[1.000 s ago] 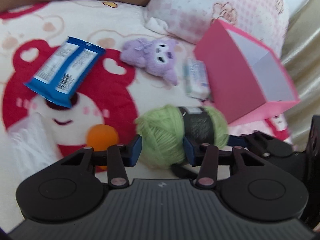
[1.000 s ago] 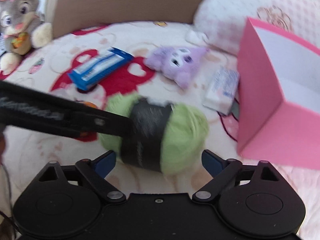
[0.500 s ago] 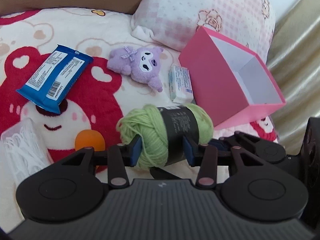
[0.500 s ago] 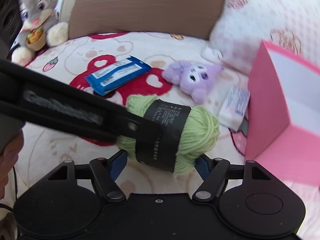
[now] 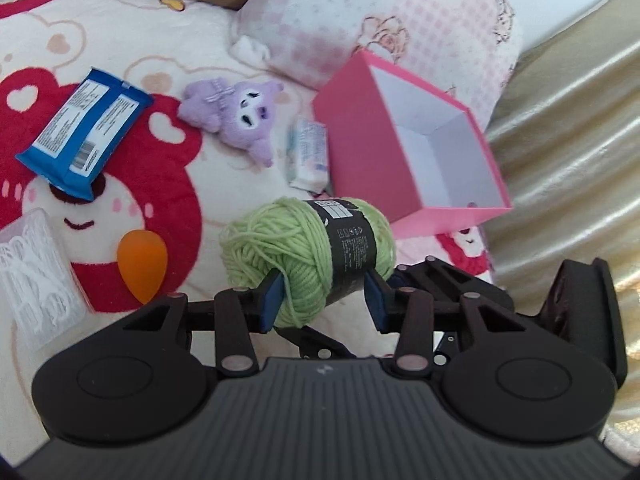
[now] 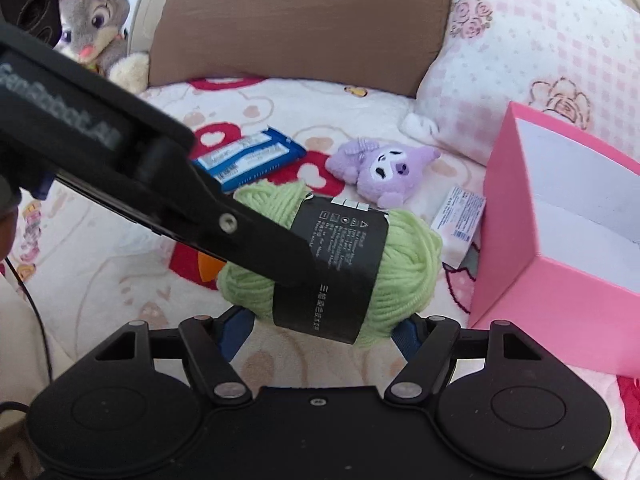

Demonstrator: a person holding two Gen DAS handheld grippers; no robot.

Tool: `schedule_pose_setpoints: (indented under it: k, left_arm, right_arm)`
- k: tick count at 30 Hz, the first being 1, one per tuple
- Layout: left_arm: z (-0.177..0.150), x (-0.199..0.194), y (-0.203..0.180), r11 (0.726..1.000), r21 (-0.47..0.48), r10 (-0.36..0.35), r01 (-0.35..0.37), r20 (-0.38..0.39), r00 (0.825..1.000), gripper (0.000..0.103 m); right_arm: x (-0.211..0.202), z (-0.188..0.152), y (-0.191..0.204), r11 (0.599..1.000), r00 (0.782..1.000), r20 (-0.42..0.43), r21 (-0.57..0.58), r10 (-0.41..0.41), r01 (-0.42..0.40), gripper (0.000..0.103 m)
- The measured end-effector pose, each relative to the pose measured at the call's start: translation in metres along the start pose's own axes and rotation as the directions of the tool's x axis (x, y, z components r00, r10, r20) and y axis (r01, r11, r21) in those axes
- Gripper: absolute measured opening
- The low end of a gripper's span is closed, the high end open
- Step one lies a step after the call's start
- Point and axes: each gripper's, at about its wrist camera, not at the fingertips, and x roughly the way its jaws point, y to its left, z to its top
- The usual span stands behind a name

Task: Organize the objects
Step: 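Lift the yarn ball with the left gripper toward the pink box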

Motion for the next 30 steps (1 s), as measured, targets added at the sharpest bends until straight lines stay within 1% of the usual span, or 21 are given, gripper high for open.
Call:
schedule_pose_setpoints:
  k: [3, 4, 5, 10, 14, 18, 21, 25, 27, 29, 30]
  left_arm:
    - [-0.001, -0.006, -0.014, 0.998, 0.047, 0.032, -0.032, 0.003, 0.999, 0.042]
    - [-0.002, -0.007, -0.017, 0.998, 0.053, 0.036, -0.036, -0.004, 0.999, 0.044]
    - [-0.002, -0.009, -0.019, 0.998, 0.051, 0.030, -0.030, -0.013, 0.999, 0.045]
    - [-0.004, -0.015, -0.032, 0.999, 0.038, 0.028, -0.026, -0.047, 0.999, 0.045]
    - [-0.012, -0.019, -0.049, 0.997, 0.061, 0.048, -0.046, -0.036, 0.998, 0.045]
    - [-0.013, -0.014, -0.065, 0.996, 0.076, 0.060, -0.054, -0.086, 0.995, 0.045]
    - [-0.014, -0.015, -0.080, 0.993, 0.104, 0.064, -0.053, -0.101, 0.993, 0.045]
    - [-0.015, -0.016, -0.102, 0.988, 0.143, 0.077, -0.062, -0.096, 0.992, 0.045]
    - [-0.015, -0.016, -0.114, 0.982, 0.173, 0.093, -0.076, -0.094, 0.991, 0.045]
    - [-0.014, -0.014, -0.125, 0.974, 0.206, 0.124, -0.099, -0.112, 0.986, 0.045]
    - [-0.014, -0.012, -0.129, 0.973, 0.210, 0.127, -0.100, -0.122, 0.984, 0.045]
  right_arm:
    - [-0.010, 0.002, 0.002, 1.000, 1.000, 0.020, 0.003, 0.002, -0.002, 0.076]
    - [-0.013, 0.002, 0.004, 1.000, 1.000, 0.023, -0.009, -0.006, 0.006, 0.076]
    - [-0.015, 0.002, 0.006, 1.000, 1.000, 0.025, -0.019, -0.011, 0.012, 0.076]
    - [-0.029, 0.000, 0.008, 0.998, 0.999, 0.025, -0.040, -0.039, 0.040, 0.076]
    - [-0.037, 0.000, 0.004, 0.999, 0.999, 0.017, -0.041, -0.029, 0.029, 0.076]
    - [-0.048, -0.004, -0.002, 1.000, 1.000, -0.006, -0.025, -0.015, 0.015, 0.076]
    - [-0.060, -0.010, -0.008, 1.000, 1.000, 0.007, -0.011, -0.008, 0.008, 0.076]
    - [-0.078, -0.015, -0.015, 1.000, 0.999, 0.036, -0.003, -0.013, 0.014, 0.076]
    - [-0.089, -0.017, -0.017, 1.000, 0.998, 0.059, -0.007, -0.024, 0.025, 0.076]
    - [-0.098, -0.019, -0.020, 1.000, 0.998, 0.066, -0.011, -0.019, 0.020, 0.076]
    - [-0.102, -0.019, -0.022, 1.000, 0.998, 0.063, -0.015, -0.017, 0.018, 0.076]
